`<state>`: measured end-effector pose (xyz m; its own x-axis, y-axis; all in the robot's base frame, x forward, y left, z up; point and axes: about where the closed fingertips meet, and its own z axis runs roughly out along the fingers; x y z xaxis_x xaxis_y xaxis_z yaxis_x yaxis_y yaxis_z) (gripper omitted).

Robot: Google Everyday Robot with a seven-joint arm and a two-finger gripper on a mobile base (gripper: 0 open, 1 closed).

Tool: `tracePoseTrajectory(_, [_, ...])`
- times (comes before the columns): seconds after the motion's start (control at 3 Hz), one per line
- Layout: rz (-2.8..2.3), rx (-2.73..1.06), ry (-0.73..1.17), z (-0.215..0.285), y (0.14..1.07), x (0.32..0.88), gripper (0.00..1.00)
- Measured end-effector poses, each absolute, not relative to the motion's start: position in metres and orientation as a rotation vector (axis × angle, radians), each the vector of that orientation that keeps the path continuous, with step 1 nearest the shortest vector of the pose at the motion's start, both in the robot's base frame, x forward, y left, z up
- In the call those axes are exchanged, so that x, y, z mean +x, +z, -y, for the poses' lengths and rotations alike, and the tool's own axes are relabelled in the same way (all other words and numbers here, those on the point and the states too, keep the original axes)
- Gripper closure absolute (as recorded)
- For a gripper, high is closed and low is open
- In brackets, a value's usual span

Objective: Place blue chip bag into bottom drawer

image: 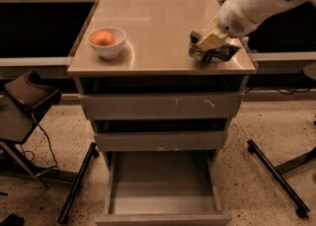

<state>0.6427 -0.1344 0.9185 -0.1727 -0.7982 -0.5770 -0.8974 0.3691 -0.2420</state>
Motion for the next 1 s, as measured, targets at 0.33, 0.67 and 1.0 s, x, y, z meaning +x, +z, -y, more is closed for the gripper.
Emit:
tracePoseTrajectory(0.33, [-1.981, -1.365, 0.163, 0.148, 0.967, 0.565, 1.00])
tracePoseTrajectory(0.67, [-1.974, -1.289, 0.096, 0.157, 1.019, 0.478, 1.00])
tracePoseTrajectory(1.0, [-1.954, -1.299, 0.122, 0.147, 1.030, 0.438, 1.00])
